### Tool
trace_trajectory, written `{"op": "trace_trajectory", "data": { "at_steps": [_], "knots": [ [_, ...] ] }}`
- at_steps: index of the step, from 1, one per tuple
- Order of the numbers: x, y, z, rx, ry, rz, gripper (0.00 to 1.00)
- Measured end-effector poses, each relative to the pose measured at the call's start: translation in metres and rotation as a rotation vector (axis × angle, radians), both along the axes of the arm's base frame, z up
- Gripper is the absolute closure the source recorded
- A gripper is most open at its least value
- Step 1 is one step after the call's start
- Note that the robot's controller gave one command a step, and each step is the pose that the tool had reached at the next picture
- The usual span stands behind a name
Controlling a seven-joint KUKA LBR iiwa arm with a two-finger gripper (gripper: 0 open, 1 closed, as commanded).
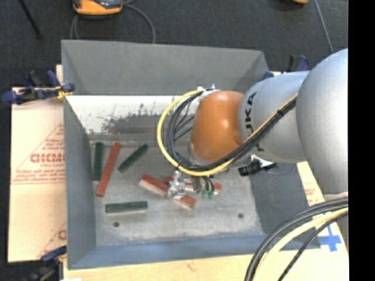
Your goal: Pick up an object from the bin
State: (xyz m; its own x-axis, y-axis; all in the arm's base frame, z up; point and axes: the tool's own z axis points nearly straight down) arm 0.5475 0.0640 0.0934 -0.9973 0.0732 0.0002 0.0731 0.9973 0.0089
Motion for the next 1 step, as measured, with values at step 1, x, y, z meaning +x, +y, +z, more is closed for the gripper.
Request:
{"op": "trace_trajectory", "data": {
  "at_steps": [1],
  "knots": [
    [-0.0022, -0.0017, -0.0088, -0.003, -0.006, -0.002, 0.0]
  ]
}}
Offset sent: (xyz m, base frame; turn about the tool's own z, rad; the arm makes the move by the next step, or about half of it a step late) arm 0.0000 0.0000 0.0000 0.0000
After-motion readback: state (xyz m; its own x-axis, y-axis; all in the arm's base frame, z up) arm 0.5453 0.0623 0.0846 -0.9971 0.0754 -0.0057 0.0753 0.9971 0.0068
